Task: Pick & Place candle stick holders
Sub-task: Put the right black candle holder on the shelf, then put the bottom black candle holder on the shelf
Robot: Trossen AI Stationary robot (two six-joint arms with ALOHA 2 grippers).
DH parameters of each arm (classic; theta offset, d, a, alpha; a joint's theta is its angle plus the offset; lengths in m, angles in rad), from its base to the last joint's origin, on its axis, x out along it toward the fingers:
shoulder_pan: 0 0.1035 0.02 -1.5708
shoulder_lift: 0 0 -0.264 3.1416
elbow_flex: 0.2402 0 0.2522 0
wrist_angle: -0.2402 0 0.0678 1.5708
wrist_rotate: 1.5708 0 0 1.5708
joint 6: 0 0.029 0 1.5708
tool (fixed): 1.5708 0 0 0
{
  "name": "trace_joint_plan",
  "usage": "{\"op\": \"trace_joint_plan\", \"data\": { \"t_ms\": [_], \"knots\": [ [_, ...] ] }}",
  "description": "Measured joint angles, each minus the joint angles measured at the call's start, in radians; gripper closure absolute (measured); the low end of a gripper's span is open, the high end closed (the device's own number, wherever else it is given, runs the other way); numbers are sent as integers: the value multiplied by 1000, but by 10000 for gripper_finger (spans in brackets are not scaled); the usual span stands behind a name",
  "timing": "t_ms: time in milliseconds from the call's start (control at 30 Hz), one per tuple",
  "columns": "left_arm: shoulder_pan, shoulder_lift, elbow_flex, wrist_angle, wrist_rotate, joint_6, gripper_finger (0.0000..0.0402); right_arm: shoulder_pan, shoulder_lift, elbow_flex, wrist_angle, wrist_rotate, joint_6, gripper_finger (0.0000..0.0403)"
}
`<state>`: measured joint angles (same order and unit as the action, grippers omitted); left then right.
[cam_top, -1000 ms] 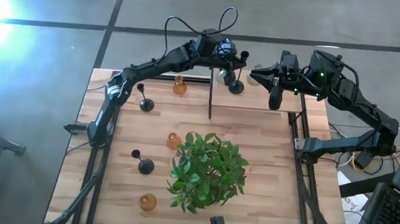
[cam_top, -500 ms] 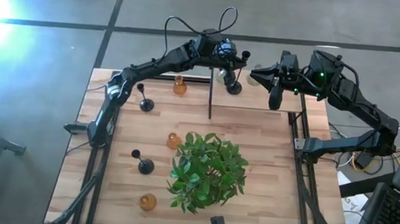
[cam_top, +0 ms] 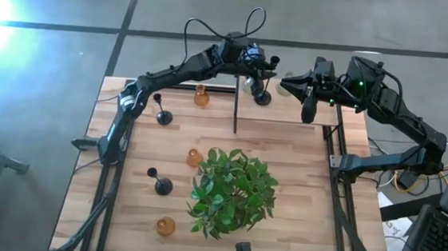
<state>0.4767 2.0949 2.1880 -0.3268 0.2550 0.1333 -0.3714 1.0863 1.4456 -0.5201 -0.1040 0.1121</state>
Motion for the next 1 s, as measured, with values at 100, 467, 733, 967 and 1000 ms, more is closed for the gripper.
{"op": "trace_joint_plan", "data": {
  "t_ms": [100, 467, 733, 967, 1000],
  "knots": [
    [0, 0, 0, -6, -2, 0, 274, 0, 0, 0, 0, 0, 1, 351],
    [6, 0, 0, -38, -37, 21, 272, 0, -10, 0, -1, -8, 12, 351],
    [20, -7, 0, -119, -63, 14, 248, 0, -20, 0, -2, -8, 18, 351],
    [19, -57, 0, -174, -65, 19, 217, 0, -22, 0, -3, -8, 16, 351],
    [19, -65, 0, -178, -66, 20, 213, 0, -22, 0, -4, -8, 16, 351]
  ]
}}
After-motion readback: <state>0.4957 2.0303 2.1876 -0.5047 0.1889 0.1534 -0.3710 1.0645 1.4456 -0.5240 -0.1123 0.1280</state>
